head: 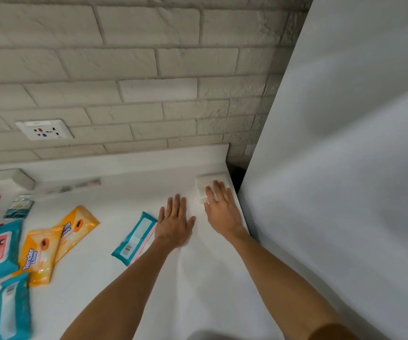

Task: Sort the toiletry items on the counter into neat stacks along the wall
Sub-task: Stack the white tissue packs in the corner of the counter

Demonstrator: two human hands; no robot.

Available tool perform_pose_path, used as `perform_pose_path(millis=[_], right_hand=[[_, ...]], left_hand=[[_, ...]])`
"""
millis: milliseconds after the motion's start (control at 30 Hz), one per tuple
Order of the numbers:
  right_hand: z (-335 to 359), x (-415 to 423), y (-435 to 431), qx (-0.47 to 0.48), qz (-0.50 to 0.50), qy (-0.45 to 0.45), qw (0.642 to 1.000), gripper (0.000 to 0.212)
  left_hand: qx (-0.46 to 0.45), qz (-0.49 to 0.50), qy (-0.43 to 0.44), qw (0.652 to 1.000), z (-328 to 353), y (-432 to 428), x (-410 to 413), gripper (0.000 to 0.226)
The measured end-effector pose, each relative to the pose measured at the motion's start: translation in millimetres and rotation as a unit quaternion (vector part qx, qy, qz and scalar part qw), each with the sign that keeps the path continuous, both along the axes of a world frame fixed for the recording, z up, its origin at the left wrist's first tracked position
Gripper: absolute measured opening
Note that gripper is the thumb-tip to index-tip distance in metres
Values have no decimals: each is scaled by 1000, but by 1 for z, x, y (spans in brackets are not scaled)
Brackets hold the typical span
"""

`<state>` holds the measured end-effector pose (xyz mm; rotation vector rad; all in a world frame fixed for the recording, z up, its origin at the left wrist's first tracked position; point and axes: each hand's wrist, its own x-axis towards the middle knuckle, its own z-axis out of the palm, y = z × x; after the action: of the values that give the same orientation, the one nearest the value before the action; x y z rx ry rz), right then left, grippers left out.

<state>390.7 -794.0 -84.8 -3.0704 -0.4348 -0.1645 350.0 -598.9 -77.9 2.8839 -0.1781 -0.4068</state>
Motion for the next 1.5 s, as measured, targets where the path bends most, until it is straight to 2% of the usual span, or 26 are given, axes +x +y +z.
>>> perform_pose_path(millis=[300,633,1500], right_hand=[[12,67,-10,-3,-12,52,999,59],[19,101,-9,30,-3,74,997,55],[25,105,-8,56,6,84,995,53]], left_hand=[[-2,-8,6,1000,-1,3,2,75],[-13,-4,12,1000,-3,3,4,76],[-17,-1,8,1000,-4,3,6,76]])
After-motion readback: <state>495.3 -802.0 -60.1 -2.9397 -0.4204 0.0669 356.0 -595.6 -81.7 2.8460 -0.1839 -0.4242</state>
